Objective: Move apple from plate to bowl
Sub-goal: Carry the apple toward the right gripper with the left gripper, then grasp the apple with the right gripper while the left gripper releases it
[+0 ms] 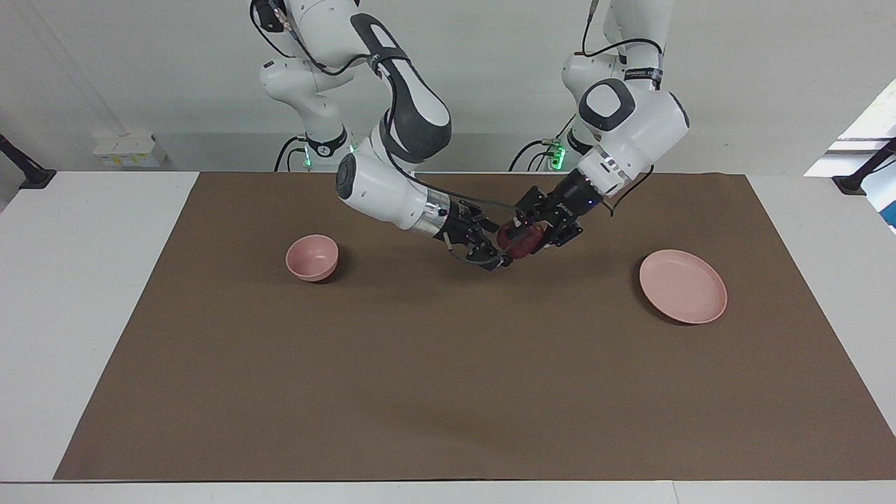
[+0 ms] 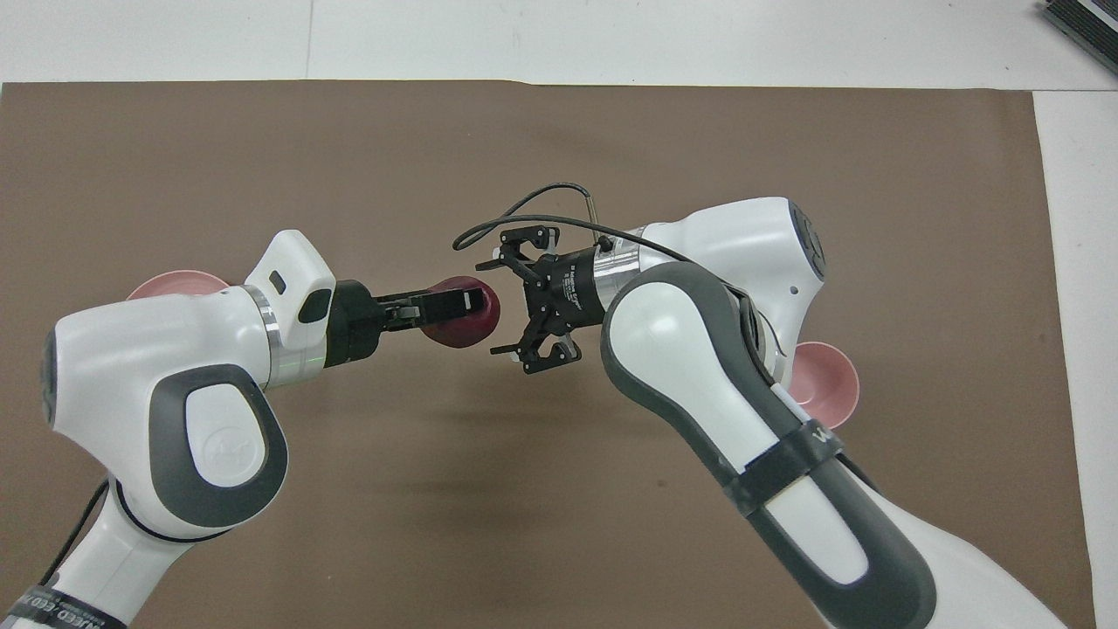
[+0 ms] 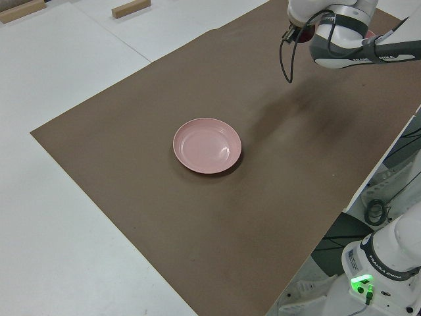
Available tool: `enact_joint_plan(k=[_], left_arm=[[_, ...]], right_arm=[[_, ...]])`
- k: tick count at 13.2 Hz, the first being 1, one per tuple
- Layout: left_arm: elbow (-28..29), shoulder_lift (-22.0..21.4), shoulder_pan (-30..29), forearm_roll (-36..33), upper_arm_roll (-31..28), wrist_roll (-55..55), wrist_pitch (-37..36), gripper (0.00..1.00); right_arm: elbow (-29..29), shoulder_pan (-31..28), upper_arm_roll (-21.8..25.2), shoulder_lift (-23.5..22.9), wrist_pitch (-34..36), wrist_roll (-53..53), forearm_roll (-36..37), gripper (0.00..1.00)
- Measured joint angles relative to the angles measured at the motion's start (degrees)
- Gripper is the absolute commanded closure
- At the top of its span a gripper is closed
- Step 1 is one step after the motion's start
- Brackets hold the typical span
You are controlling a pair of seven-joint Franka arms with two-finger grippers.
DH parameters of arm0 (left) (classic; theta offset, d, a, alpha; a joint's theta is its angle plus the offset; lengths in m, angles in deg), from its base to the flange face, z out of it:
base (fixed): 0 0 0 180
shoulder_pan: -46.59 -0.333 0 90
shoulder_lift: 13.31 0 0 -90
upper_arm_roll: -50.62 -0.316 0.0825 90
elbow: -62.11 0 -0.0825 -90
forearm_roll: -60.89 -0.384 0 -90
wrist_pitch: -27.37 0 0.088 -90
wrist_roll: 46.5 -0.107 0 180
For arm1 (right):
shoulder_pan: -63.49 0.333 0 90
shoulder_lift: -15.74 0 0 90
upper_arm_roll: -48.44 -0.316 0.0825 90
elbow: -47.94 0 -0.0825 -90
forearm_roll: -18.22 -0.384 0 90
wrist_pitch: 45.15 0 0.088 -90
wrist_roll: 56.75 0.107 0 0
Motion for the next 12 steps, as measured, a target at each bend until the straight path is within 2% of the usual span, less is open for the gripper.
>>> enact_joint_plan(k=[2, 3, 4, 5, 6, 9, 10, 12], left_arm=[[0.0, 0.0, 0.0, 0.02, 0.17, 0.0, 0.56, 1.0], [0.0, 0.0, 0.01, 0.08, 0.35, 0.0, 0.96, 1.0], [0.03, 0.0, 0.01, 0.14, 0.57, 0.0, 1.14, 1.0], [0.13, -0.02, 0.01, 0.15, 0.82, 0.01, 1.15, 1.0], [0.27, -0.02, 0.01, 0.16, 1.04, 0.01, 1.42, 1.0], [0.34, -0.05, 0.01, 0.3, 1.15, 0.01, 1.91, 1.0], [0.36, -0.05, 0.01, 0.35, 1.18, 0.01, 1.98, 0.88], [0.37, -0.06, 0.01, 0.4, 1.22, 0.02, 2.08, 0.31]], right_arm=[[-0.02, 0.27, -0.09, 0.0, 0.0, -0.4, -0.14, 0.0], [-0.03, 0.38, -0.13, 0.0, 0.0, -0.64, -0.17, 0.14], [-0.07, 0.41, -0.12, 0.0, -0.01, -1.03, -0.18, 0.38], [-0.17, 0.38, -0.04, -0.01, -0.14, -1.6, -0.19, 0.9], [-0.23, 0.28, 0.03, 0.0, -0.17, -1.91, -0.32, 1.0], [-0.23, 0.22, 0.07, -0.04, -0.18, -1.97, -0.95, 1.0], [-0.23, 0.22, 0.08, -0.04, -0.18, -1.97, -0.97, 1.0], [-0.23, 0.22, 0.09, -0.04, -0.18, -1.98, -0.97, 1.0]])
